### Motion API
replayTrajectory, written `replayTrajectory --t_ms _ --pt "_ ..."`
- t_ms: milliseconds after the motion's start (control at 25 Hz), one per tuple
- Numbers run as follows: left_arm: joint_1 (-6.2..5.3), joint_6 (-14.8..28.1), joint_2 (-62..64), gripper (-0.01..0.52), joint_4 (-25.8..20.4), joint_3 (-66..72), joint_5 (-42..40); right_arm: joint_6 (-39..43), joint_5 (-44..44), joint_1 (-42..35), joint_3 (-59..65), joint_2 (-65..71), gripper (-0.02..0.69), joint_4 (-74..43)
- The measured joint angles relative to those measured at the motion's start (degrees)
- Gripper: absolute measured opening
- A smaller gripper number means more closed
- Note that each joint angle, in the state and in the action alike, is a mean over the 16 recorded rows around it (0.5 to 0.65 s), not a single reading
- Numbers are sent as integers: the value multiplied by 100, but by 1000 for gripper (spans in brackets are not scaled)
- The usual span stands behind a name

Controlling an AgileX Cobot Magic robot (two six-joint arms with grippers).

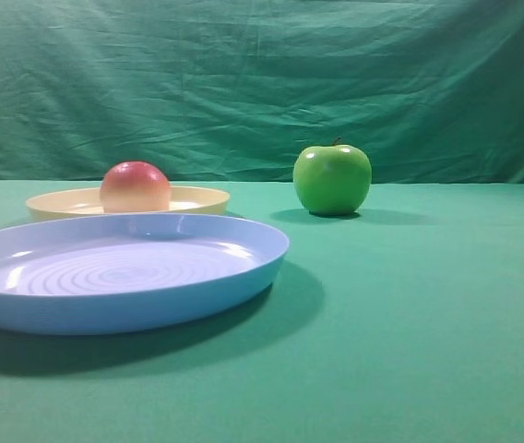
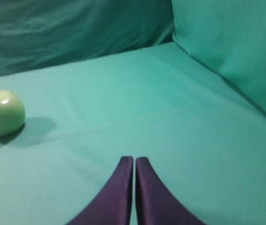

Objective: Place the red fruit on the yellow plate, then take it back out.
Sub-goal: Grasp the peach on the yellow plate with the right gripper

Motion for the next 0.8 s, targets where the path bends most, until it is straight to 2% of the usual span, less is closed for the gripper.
replayTrajectory --t_ms 320,800 --pt "0 0 0 0 0 0 0 -58 225 638 -1456 1134 0 11" --pt "0 -1 0 0 0 0 0 -535 1772 2688 -3990 3627 0 -25"
